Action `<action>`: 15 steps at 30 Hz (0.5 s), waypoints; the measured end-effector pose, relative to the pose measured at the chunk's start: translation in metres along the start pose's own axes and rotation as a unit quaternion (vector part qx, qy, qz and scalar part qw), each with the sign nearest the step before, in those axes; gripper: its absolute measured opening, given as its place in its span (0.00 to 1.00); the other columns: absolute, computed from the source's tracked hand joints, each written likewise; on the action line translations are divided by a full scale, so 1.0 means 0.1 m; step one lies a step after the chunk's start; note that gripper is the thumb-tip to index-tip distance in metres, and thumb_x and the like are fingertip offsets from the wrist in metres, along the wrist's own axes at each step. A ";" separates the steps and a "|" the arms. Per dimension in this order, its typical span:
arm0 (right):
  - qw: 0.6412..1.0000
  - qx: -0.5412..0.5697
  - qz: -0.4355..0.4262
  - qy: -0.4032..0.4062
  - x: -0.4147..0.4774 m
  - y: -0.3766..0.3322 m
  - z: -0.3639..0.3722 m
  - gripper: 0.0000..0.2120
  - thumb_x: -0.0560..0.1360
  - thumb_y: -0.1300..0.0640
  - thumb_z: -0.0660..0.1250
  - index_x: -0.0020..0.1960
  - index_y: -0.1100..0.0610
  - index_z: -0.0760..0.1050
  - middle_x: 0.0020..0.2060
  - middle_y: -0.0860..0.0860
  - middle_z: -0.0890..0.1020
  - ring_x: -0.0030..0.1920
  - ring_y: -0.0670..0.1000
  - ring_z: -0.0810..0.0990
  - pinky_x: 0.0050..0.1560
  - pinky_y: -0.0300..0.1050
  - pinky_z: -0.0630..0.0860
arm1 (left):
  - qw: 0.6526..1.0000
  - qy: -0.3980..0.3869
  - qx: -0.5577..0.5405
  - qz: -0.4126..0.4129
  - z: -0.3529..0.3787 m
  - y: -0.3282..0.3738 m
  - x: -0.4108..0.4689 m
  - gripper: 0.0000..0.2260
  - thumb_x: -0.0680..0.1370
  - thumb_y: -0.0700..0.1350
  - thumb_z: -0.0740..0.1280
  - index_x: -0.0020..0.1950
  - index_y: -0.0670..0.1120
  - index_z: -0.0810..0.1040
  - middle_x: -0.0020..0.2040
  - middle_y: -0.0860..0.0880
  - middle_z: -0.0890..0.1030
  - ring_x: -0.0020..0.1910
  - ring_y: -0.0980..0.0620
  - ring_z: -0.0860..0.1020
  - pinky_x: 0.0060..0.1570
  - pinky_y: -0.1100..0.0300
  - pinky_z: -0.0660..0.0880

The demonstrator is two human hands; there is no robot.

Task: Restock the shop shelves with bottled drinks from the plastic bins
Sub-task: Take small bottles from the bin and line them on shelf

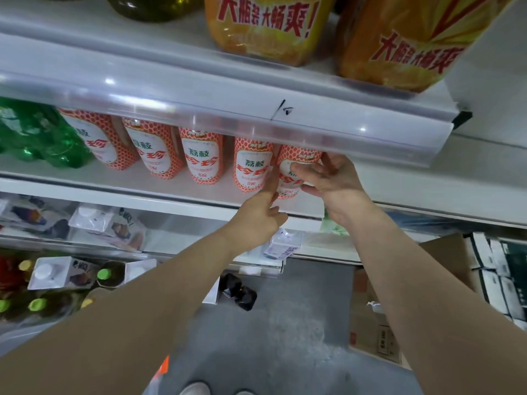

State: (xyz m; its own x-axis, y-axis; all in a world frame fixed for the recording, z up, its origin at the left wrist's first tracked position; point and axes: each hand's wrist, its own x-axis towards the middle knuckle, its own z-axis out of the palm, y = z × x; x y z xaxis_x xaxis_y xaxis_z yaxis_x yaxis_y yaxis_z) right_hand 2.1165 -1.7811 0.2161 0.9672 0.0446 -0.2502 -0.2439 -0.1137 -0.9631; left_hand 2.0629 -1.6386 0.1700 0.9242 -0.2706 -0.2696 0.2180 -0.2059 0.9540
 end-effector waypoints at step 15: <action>0.998 -0.056 0.012 0.027 -0.41 0.14 -0.06 0.27 0.77 0.66 0.70 0.68 0.45 0.66 0.67 0.48 0.73 0.68 0.51 0.72 0.69 0.48 0.71 | 0.994 0.064 0.089 -0.016 -0.04 0.25 -0.30 0.29 0.79 0.38 0.66 0.78 0.47 0.61 0.75 0.48 0.67 0.73 0.50 0.66 0.68 0.55 0.69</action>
State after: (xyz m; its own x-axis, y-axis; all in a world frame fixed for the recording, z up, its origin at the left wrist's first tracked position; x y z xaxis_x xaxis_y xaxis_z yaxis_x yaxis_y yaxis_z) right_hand 2.0739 -1.7909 0.2139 0.9641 -0.0123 -0.2654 -0.2614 -0.2235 -0.9390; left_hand 2.0416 -1.6318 0.2028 0.9522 -0.1425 -0.2702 0.2000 -0.3780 0.9040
